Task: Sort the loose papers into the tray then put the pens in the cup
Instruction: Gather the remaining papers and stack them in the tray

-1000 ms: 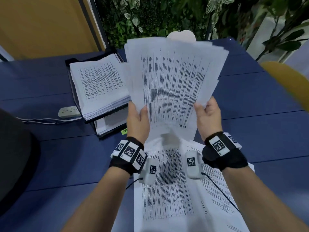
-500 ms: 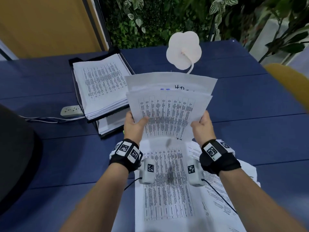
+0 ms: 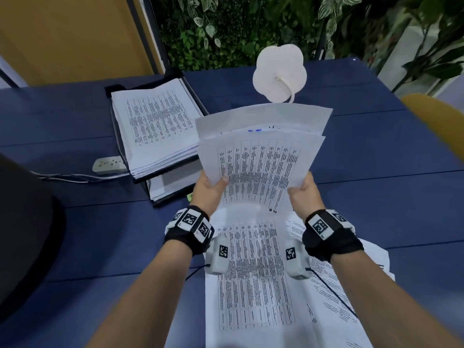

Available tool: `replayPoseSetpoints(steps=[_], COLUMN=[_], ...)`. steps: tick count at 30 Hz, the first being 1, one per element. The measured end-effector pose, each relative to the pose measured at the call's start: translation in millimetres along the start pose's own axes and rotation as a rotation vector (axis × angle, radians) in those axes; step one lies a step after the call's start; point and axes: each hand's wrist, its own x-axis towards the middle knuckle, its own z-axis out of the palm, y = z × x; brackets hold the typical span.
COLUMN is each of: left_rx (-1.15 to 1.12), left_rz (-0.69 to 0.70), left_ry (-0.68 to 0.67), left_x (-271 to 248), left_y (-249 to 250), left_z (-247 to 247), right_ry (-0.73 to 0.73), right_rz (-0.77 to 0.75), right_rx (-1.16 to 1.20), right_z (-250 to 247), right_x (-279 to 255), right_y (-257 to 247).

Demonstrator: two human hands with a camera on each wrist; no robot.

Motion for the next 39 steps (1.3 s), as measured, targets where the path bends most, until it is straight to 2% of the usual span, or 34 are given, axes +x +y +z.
replayPoseSetpoints(steps=[2, 6, 9, 14, 17, 21, 24, 30, 34, 39], left_rx=[0.04, -0.032, -0.055, 0.027, 0.152, 0.355, 0.409, 0.329, 0.177, 0.083], left_rz=[-0.006, -0.002, -0.019, -0.06, -0.156, -0.372, -0.448, -0.4, -0.367, -0.446], left_ry=[0.013, 0.051, 0.067, 0.181, 0.172, 0.085, 0.05, 0.081, 0.17, 0.134], left_x=[0.3, 3.0, 3.1, -6.3, -16.2, -23.2, -28.3, -23.6, -13.3, 1.4], left_y=[-3.4, -0.1, -0.6, -15.4, -39.6, -79.3, -95.2, -91.5, -74.8, -63.7], left_z=[-0.7, -6.2, -11.0, -20.9, -31.9, -49.1, -59.4, -82.3, -96.7, -110.7], right_ry=[-0.026, -0.093, -0.111, -0.106, -0.202, -0.338, -0.369, -0.354, -0.358, -0.387], right_rz=[0.037, 0.1, 0.088, 0.079, 0.17, 0.26, 0.286, 0.236, 0.202, 0.17], right_rx=[-0.059, -0.089, -0.091, -0.172, -0.291, -0.508, -0.597, -0.45, -0.398, -0.43], right_z=[0.1, -0.8, -0.8, 4.0, 9.2, 18.3, 25.4, 39.9, 59.7, 89.3], right_x=[1.3, -1.3, -6.4, -8.2, -10.0, -19.4, -24.5, -17.5, -4.6, 21.5], right_y=[8.0, 18.7, 20.9, 22.9, 34.0, 49.2, 52.7, 50.8, 29.5, 3.8])
